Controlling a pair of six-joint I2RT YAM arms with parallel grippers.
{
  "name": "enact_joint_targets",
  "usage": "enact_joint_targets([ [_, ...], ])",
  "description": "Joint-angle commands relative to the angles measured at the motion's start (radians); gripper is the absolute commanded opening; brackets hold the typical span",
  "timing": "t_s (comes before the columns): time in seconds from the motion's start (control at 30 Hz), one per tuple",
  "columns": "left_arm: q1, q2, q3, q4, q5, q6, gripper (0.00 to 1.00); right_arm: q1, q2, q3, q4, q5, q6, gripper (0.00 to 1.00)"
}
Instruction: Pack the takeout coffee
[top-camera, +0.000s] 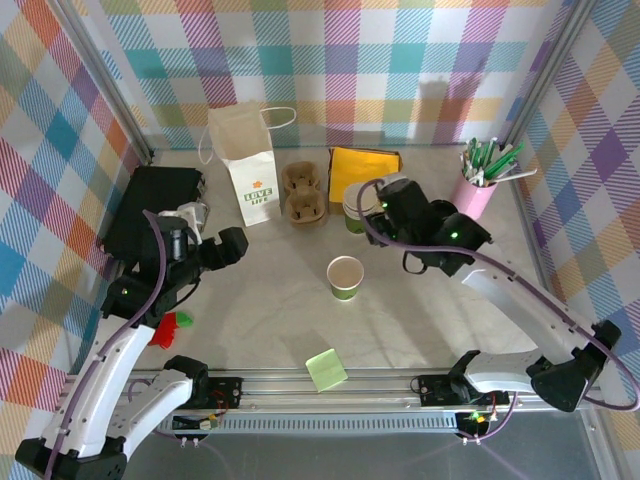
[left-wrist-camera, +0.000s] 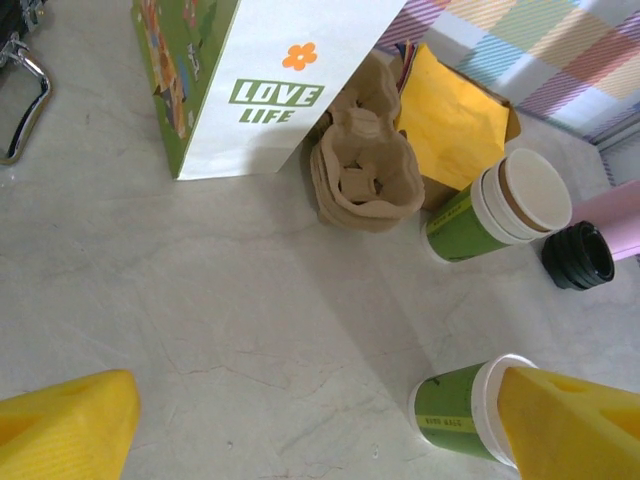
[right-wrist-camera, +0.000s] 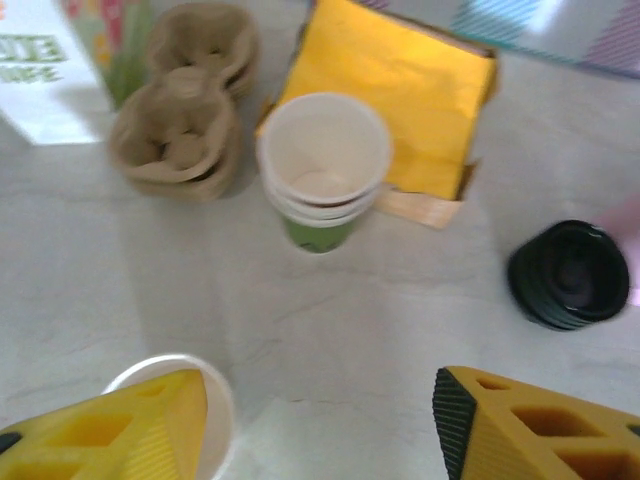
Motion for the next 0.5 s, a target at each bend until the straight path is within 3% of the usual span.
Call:
enact_joint_targets([
  [0.0, -0.009, -0.009, 0.019, -0.013, -0.007, 0.008, 0.92, -0.128, -0.026, 0.002, -0.036, 0.032, -0.039, 0.65],
  [0.3, -0.009, -0.002, 0.010, 0.011, 0.049, -0.011, 0.92, -0.434, 0.056, -0.053, 0.028, -0.096, -0.019, 0.67],
  [0.47, -0.009, -0.019, -0.001, 0.013, 0.051, -0.012, 0.92, -0.508, 0.204, -0.011, 0.052, -0.134, -0.021, 0.62],
])
